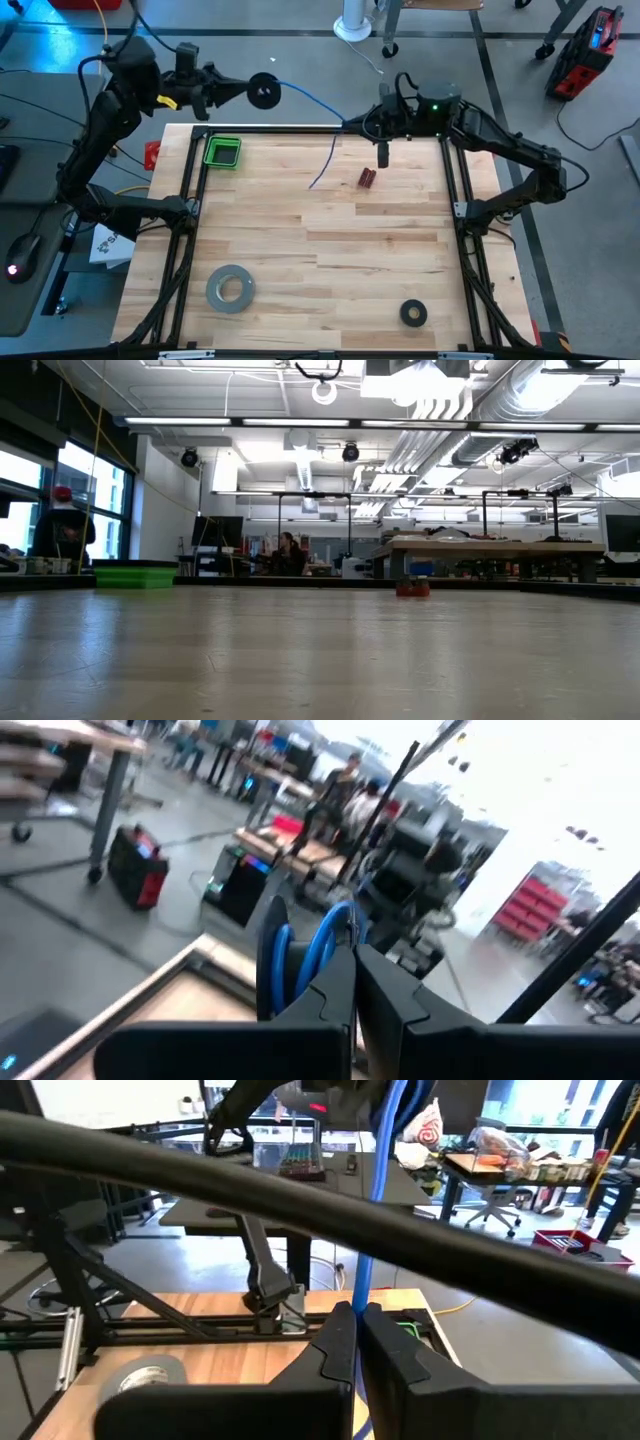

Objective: Coil cords
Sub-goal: Coil the blue wire onto the spool

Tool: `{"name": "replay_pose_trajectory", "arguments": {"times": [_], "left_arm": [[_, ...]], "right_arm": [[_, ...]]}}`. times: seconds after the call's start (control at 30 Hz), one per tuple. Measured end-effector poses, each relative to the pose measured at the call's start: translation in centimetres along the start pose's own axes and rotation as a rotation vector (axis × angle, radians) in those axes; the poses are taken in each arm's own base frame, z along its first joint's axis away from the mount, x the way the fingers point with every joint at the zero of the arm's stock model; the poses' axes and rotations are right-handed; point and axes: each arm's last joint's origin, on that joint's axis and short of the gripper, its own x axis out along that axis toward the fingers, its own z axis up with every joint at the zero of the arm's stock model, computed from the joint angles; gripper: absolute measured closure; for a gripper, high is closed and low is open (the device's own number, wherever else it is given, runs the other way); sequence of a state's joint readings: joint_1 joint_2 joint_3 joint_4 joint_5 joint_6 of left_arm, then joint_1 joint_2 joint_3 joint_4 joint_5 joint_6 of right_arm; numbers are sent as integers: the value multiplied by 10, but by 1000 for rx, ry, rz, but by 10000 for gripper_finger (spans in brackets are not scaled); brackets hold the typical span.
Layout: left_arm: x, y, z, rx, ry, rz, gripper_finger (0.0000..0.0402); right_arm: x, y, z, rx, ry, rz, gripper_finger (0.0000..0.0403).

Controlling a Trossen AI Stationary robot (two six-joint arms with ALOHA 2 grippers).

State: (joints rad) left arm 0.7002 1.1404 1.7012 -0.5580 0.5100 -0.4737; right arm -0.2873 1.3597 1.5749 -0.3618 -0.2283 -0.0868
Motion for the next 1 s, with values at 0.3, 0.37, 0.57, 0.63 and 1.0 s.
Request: {"name": "replay_pose_trajectory", "arguments": {"times": [0.3,0.37,0.57,0.63,1.0], "left_arm": [[14,-2,19,-46,-157,-122,401],[21,1,21,-75,-167,-153,401],[44,10,19,-173,-146,-184,401],[51,10,19,-196,-143,-214,401],[83,-4,10,-361,-58,-425,401]], "right_arm": [[29,20,-5,4,-22,79,402],[43,24,-9,-1,-34,99,402],[81,33,-19,8,-109,163,402],[93,35,-21,18,-160,189,402],[140,29,-42,89,-317,215,403]]}}
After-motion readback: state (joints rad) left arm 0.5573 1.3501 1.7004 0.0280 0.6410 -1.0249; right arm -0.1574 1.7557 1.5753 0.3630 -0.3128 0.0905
